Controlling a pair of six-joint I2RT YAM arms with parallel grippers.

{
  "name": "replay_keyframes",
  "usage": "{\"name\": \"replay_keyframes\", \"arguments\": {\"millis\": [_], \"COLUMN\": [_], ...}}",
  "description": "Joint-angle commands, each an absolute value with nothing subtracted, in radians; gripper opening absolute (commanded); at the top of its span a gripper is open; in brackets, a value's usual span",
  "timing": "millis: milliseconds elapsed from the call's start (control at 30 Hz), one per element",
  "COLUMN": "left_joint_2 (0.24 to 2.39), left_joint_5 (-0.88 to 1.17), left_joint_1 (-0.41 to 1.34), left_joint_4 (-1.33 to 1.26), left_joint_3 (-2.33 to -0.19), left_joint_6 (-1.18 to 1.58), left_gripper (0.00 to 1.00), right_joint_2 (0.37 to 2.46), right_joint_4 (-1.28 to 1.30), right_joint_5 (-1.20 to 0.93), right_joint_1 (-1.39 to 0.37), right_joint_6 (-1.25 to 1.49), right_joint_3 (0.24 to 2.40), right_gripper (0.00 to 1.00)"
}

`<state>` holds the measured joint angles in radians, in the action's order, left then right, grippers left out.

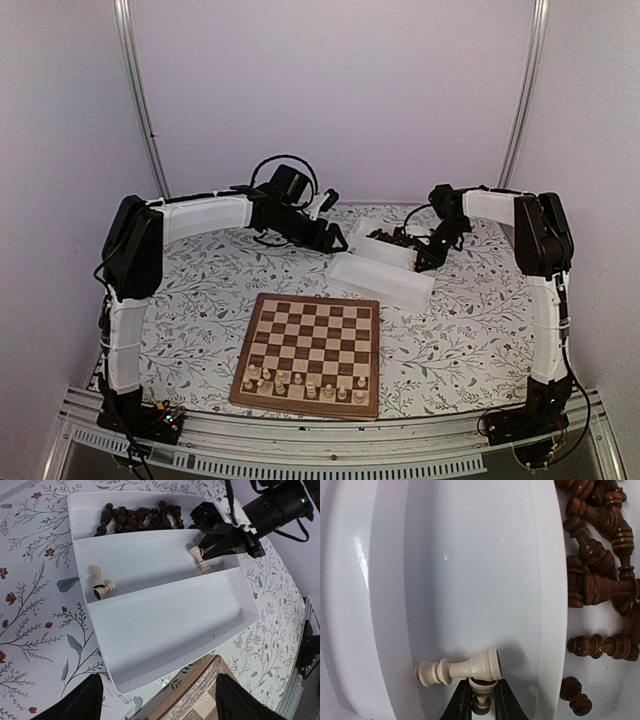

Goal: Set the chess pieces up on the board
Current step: Pick up the chess piece from the storage box, then place the chess piece on the chessboard.

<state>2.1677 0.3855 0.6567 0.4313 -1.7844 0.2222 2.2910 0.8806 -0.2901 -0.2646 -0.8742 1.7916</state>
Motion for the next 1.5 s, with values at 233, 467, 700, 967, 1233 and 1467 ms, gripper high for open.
{"name": "replay_keyframes", "arguments": {"millis": [233, 467, 700, 967, 1233, 1467], "left_joint_2": [2.167, 2.227, 2.262, 2.219, 1.981, 1.768], "left_joint_5": [0.378, 0.385, 0.416, 0.494, 0.362, 0.247], "left_joint_1": [0.720, 0.761, 0.785, 0.769, 0.699, 0.628], "left_joint_4": [0.335, 0.255, 0.196, 0.138, 0.220, 0.247], "left_joint_3": [-1.810, -1.863, -1.885, -1.833, -1.549, -1.301], "left_joint_6": [0.254, 0.308, 0.352, 0.452, 0.450, 0.405], "left_gripper": [0.78, 0.78, 0.77, 0.77, 0.77, 0.77], "right_joint_2": [2.164, 2.096, 2.063, 1.937, 1.897, 1.934], "right_joint_4": [0.862, 0.859, 0.881, 0.852, 0.903, 0.886], "right_joint_5": [-0.401, -0.624, -0.809, -0.840, -0.571, -0.493], "right_joint_1": [-0.259, -0.223, -0.221, -0.269, -0.477, -0.661], "right_joint_6": [-0.756, -0.678, -0.666, -0.740, -0.862, -0.831], "right_joint_3": [1.753, 1.767, 1.752, 1.642, 1.513, 1.511], "right_gripper": [0.02, 0.01, 0.00, 0.03, 0.04, 0.04]}}
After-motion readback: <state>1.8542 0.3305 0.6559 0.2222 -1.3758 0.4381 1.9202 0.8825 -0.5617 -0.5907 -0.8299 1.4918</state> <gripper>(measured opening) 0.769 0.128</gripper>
